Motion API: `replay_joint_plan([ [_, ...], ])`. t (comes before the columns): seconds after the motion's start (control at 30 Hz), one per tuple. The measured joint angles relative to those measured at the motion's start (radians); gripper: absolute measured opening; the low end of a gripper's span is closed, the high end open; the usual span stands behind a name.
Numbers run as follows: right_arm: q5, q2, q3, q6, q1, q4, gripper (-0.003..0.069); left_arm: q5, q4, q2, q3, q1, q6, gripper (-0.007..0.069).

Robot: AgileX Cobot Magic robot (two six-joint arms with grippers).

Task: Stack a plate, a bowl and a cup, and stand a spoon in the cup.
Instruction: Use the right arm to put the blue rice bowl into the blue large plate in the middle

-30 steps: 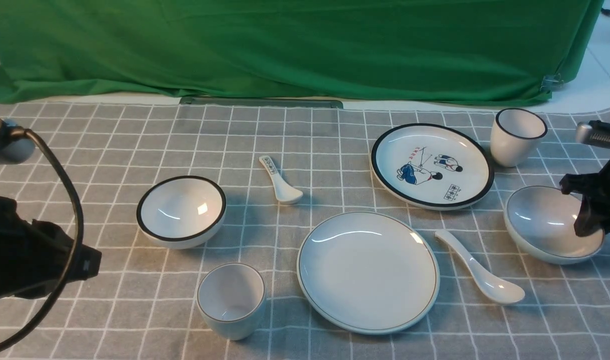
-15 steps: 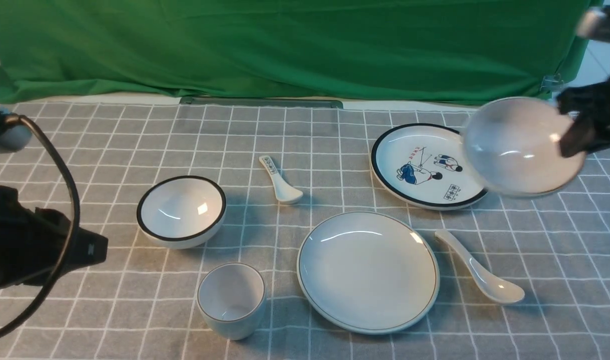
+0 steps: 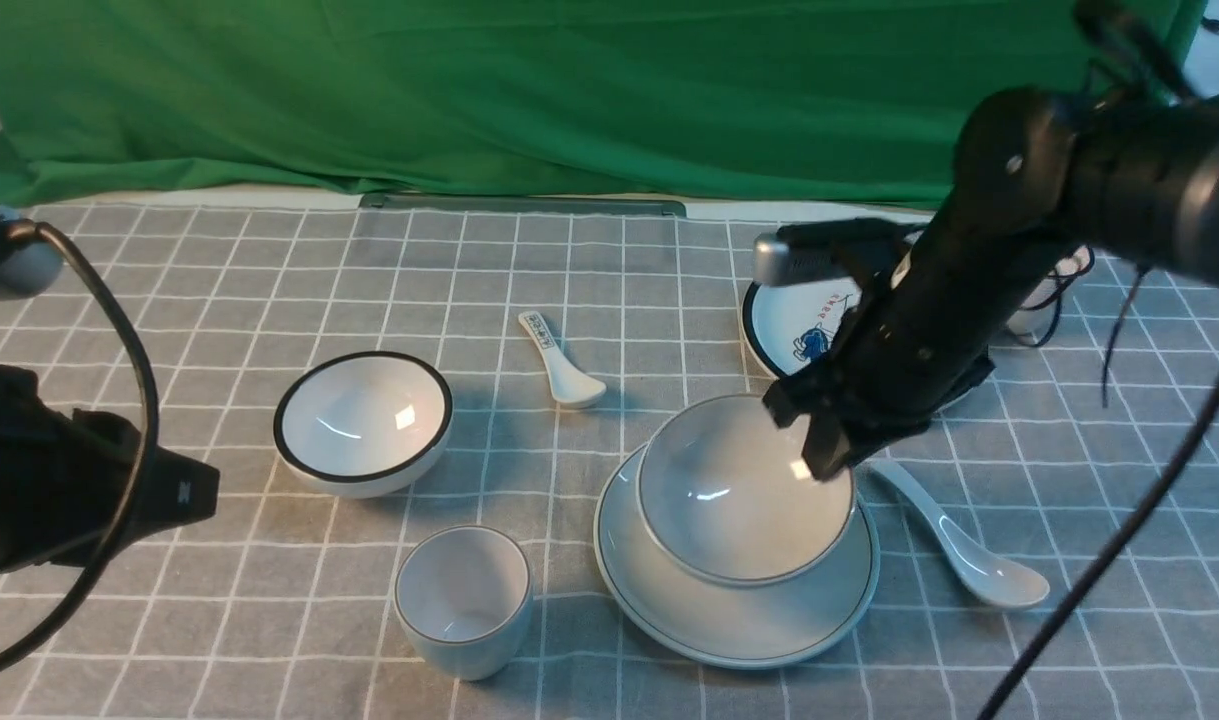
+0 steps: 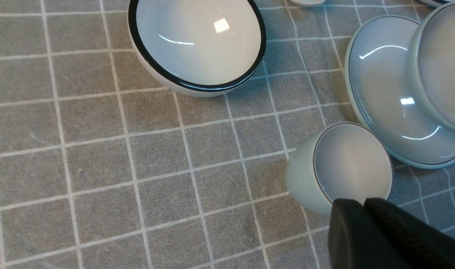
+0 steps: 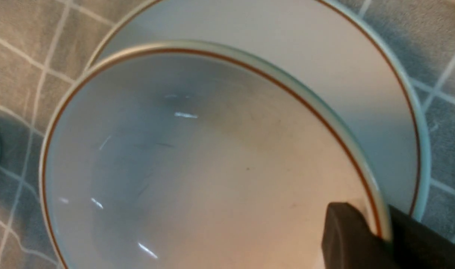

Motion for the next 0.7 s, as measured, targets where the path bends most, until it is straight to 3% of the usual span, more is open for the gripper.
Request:
replay_joint_plan([
  [0.3,-0.030,0.037,0.000,0.015,0.006,0.001,0.0104,0.000,0.000,0.000,0.000,0.000,0.000,0.0017],
  [0.37,-0.034,0.038,0.000,0.023,0.006,0.004,0.0209,0.000,0.000,0.000,0.000,0.000,0.000,0.0017],
  [0.4,-0.034,0.039,0.000,0.023,0.006,0.004,0.0219,0.000,0.000,0.000,0.000,0.000,0.000,0.0017],
  [0.5,-0.026,0.038,0.000,0.023,0.006,0.004,0.0351,0.000,0.000,0.000,0.000,0.000,0.000,0.0017],
  [0.57,0.007,0.038,-0.008,0.023,0.006,-0.003,0.0391,0.000,-0.009,0.000,0.000,0.000,0.000,0.0017],
  [0.7,0.099,0.006,-0.043,0.023,0.007,-0.058,0.0400,-0.001,-0.066,0.020,0.000,-0.005,0.032,0.0015],
])
